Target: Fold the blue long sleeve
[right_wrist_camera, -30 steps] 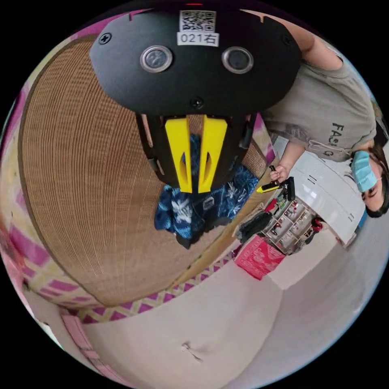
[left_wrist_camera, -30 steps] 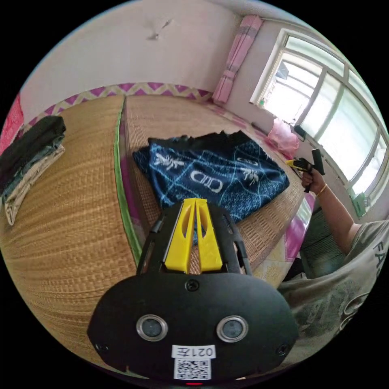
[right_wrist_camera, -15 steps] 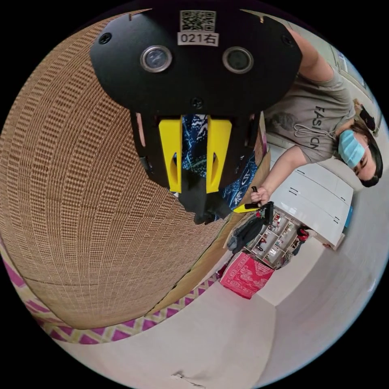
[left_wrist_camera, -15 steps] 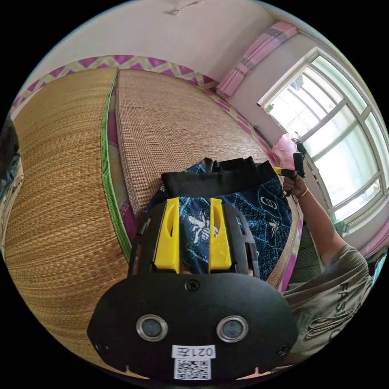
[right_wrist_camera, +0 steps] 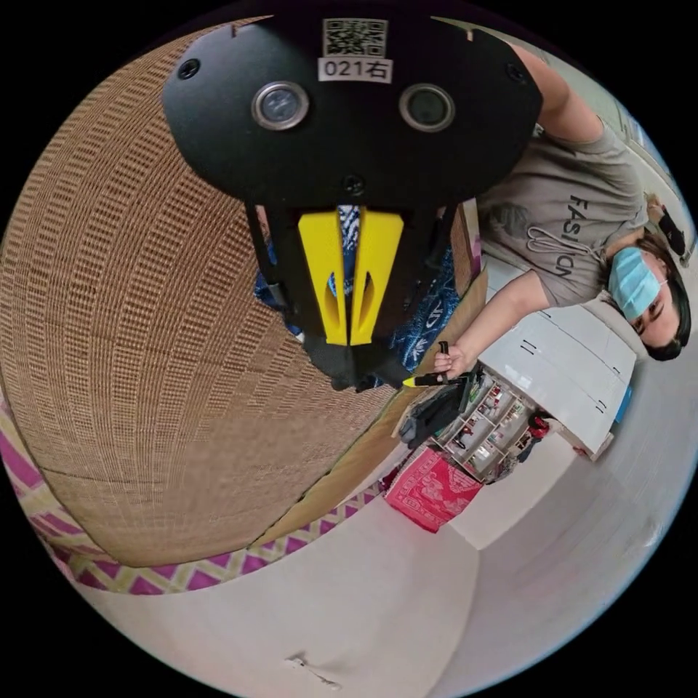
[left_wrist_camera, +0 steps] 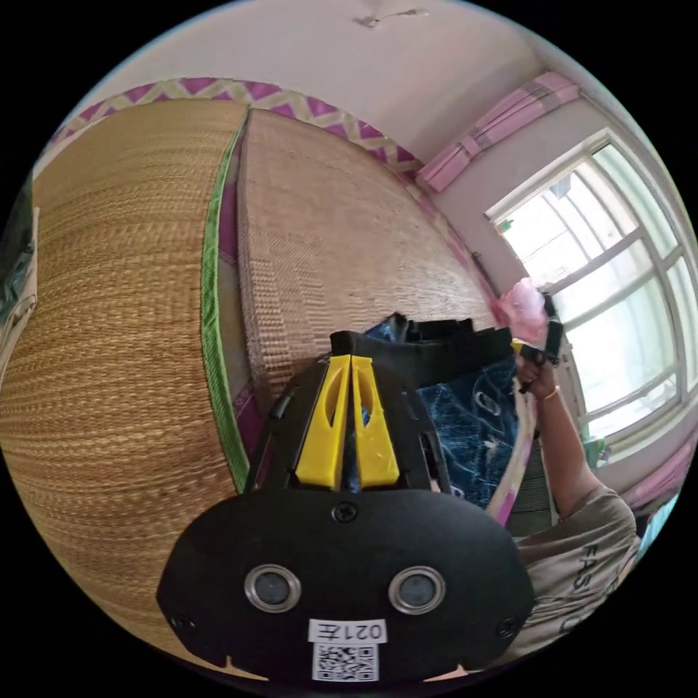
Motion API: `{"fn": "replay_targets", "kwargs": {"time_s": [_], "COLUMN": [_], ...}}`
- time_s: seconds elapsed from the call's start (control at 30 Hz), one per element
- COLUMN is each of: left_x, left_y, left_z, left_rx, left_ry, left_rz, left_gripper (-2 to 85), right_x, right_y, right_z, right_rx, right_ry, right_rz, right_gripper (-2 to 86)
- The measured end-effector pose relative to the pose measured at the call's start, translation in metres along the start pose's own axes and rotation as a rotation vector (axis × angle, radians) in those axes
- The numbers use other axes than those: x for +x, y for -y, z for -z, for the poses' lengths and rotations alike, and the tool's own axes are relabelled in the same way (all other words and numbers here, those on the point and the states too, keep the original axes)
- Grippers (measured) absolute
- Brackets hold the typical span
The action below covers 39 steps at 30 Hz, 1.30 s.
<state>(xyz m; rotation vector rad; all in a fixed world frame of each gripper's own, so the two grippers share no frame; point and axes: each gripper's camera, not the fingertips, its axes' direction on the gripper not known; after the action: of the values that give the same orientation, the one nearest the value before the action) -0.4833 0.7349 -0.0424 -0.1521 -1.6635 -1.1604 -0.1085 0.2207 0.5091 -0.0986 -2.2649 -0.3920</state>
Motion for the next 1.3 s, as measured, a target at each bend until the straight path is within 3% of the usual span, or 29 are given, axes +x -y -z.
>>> {"fn": "replay_targets", "kwargs": {"time_s": [0.17, 0.37, 0.53, 0.7, 0.83, 0.93, 1.03, 1.13, 1.23, 1.3], "left_x": [0.074, 0.172, 0.212, 0.204, 0.187, 0.207, 0.262, 0.333, 0.382, 0.399], "left_y": [-0.049, -0.195, -0.308, -0.385, -0.417, -0.423, -0.401, -0.37, -0.358, -0.363], "left_z": [0.102, 0.184, 0.177, 0.115, 0.073, 0.085, 0.132, 0.137, 0.091, 0.068], "left_rx": [0.197, 0.178, 0.049, -0.108, -0.258, -0.36, -0.229, -0.118, -0.162, -0.166], "left_ry": [-0.2, -0.397, -0.457, -0.469, -0.427, -0.341, -0.177, -0.032, -0.029, -0.058], "left_rz": [-0.294, -0.654, -0.661, -0.456, -0.324, -0.381, -0.532, -0.706, -0.812, -0.836], "left_gripper": [-0.9, -0.9, -0.9, -1.0, -0.9, -0.9, -0.7, 0.5, 3.4, 4.0], "right_x": [-0.118, -0.279, -0.345, -0.341, -0.34, -0.383, -0.457, -0.528, -0.586, -0.609], "right_y": [-0.017, -0.146, -0.269, -0.338, -0.336, -0.305, -0.242, -0.173, -0.138, -0.14], "right_z": [0.084, 0.181, 0.196, 0.147, 0.131, 0.162, 0.168, 0.112, 0.031, -0.01], "right_rx": [0.081, 0.116, 0.119, 0.002, -0.145, -0.129, -0.128, -0.239, -0.379, -0.398], "right_ry": [0.054, 0.083, 0.097, 0.081, 0.036, -0.053, -0.216, -0.278, -0.345, -0.516], "right_rz": [0.179, 0.39, 0.378, 0.154, 0.058, 0.105, 0.266, 0.458, 0.615, 0.667], "right_gripper": [-0.6, -0.7, -0.7, 0.5, 4.2, 7.6, 8.4, 8.7, 9.0, 8.0]}}
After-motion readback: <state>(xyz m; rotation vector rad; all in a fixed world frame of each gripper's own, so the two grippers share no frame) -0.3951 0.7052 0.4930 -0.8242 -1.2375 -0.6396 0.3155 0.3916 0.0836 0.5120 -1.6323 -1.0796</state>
